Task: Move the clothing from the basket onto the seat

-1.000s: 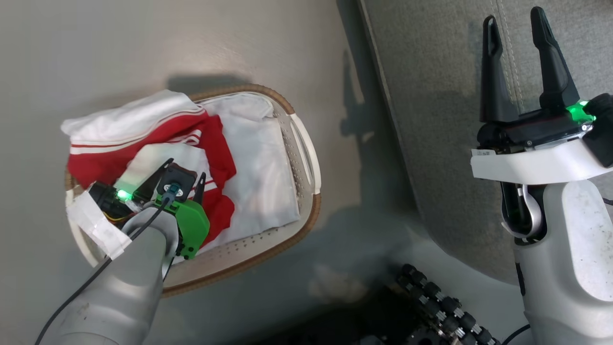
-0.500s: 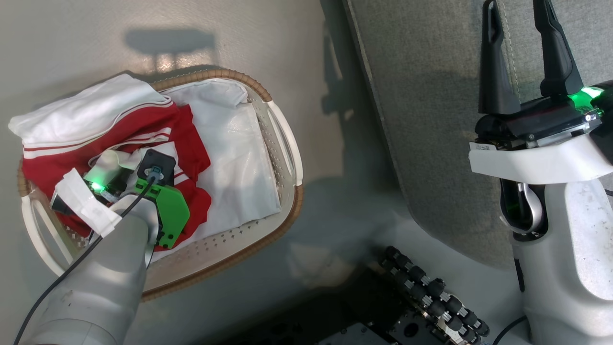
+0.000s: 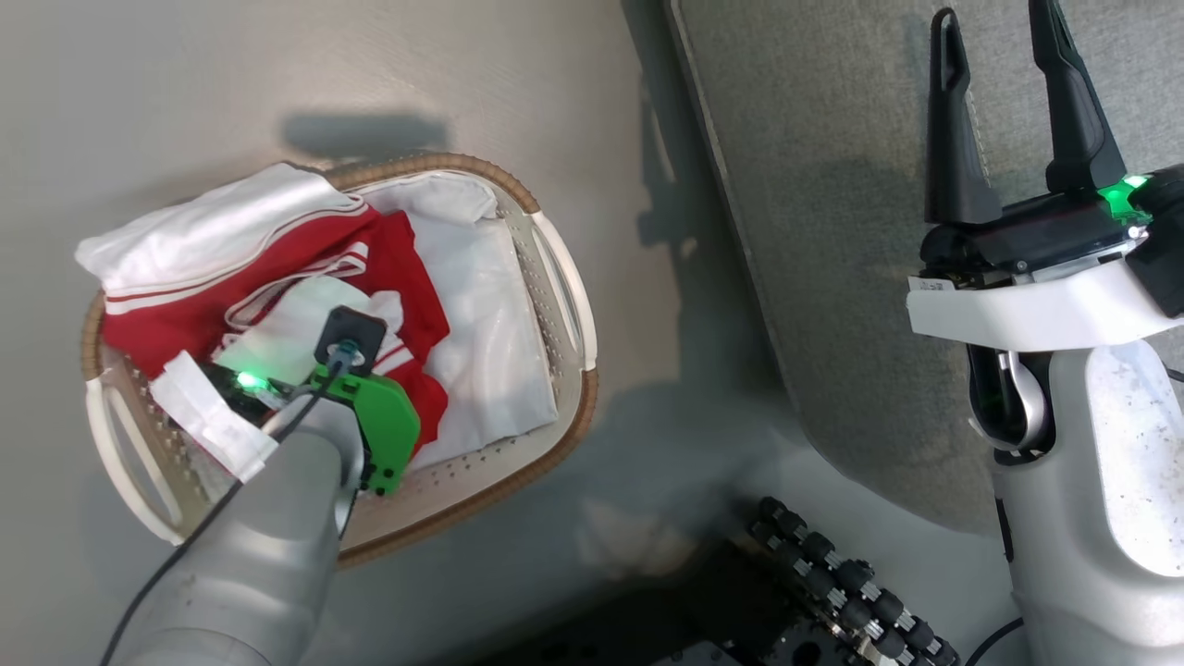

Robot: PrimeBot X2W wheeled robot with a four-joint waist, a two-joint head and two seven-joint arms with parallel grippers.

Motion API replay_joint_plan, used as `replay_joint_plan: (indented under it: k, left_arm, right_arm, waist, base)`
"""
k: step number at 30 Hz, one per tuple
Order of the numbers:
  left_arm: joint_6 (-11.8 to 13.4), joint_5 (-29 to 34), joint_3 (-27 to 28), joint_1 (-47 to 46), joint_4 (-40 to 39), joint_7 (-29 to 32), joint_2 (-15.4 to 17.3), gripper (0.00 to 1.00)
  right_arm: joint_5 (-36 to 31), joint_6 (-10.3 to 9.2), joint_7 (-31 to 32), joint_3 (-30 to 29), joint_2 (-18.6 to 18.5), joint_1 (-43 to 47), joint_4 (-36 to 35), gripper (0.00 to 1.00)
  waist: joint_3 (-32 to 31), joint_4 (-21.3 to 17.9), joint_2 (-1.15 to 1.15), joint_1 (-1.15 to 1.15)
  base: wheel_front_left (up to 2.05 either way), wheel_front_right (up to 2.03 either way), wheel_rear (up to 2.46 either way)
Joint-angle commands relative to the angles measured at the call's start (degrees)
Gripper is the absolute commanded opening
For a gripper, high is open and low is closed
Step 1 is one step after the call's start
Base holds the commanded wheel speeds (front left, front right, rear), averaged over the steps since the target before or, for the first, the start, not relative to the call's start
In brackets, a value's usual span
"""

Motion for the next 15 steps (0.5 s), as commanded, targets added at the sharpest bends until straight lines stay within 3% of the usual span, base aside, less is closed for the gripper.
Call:
replay_joint_plan:
  k: [1,10,15]
  left_arm:
    - [-0.41,-0.83,0.27,1.09,0.07,-0.72,-0.25,0.0]
    - [-3.55,-4.22,0.56,6.05,-4.45,-3.63,-2.21,0.0]
    - [-4.63,-5.14,0.39,10.03,-12.1,-3.74,-2.41,0.0]
  right_arm:
    - [-0.57,-0.08,-0.14,-0.34,-0.13,0.74,0.46,1.0]
    - [-4.03,-0.08,-0.14,-1.46,-0.15,3.77,2.23,1.0]
    - [-6.31,-0.08,-0.14,-2.48,-0.16,6.82,3.79,1.0]
  waist:
    - [-2.62,1.62,0.0,0.0]
    - [-12.86,5.51,0.0,0.0]
    - [-20.53,7.93,0.0,0.0]
  base:
    - [0.0,0.0,0.0]
    - [0.0,0.0,0.0]
    - [0.0,0.0,0.0]
